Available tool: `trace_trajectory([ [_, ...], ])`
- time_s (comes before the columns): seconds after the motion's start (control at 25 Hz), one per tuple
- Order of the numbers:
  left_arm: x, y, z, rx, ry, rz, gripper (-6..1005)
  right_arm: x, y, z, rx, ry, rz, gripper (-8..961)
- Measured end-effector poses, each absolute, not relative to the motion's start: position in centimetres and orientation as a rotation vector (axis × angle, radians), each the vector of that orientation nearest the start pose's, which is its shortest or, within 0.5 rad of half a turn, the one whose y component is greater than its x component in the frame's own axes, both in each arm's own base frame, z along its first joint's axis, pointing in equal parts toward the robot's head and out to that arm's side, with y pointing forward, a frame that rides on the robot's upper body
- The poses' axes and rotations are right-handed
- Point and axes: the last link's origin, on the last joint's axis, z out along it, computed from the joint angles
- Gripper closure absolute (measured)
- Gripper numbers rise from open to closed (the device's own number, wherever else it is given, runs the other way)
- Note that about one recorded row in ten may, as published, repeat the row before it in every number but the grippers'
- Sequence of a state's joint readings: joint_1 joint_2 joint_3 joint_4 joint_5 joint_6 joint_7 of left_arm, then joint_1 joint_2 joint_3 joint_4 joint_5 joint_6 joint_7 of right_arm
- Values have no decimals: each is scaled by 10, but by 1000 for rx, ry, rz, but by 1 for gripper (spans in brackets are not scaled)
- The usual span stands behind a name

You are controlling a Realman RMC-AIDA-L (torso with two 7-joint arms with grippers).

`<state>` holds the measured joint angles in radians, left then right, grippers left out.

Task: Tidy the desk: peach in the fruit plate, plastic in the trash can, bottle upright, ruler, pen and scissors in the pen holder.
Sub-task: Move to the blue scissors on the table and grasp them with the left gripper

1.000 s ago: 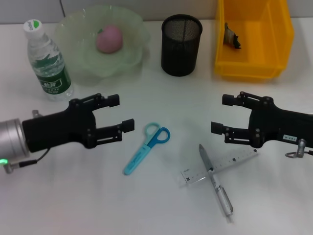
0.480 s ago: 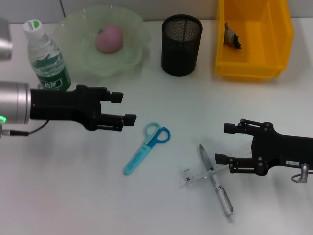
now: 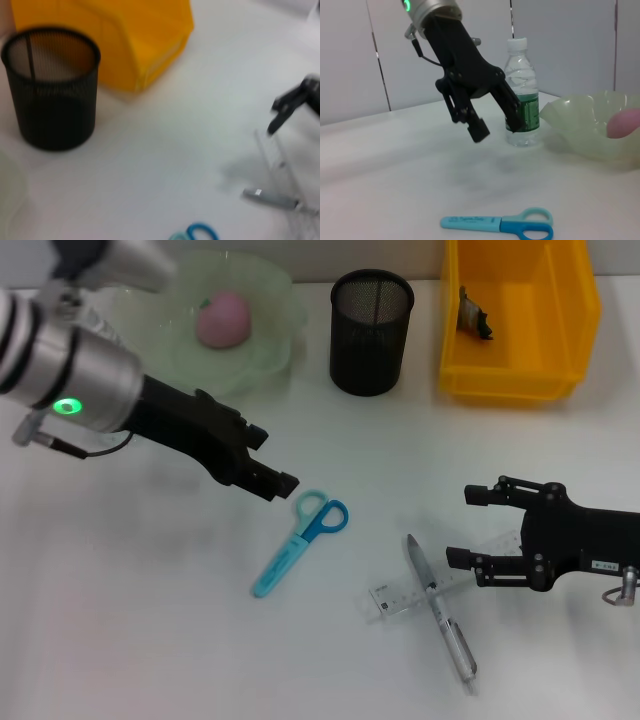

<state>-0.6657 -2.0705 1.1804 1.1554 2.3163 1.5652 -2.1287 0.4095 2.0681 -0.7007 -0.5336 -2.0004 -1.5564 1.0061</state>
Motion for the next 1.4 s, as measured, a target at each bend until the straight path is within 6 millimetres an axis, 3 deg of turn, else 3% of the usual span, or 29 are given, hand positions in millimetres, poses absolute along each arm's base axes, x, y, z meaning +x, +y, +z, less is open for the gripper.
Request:
trace_trajectory([
  [0.12,-154,371,-11,-2869,-666,329,201,306,282,-18,-2742,382,626,124],
  [0.52,-124,376,-28,-2788,-769,480,204,307,283,-16,-2739,381,610,124],
  [1.4,-120,366,-42,-2709,-930,579,210,306,288,-19,-2734,344,578,124],
])
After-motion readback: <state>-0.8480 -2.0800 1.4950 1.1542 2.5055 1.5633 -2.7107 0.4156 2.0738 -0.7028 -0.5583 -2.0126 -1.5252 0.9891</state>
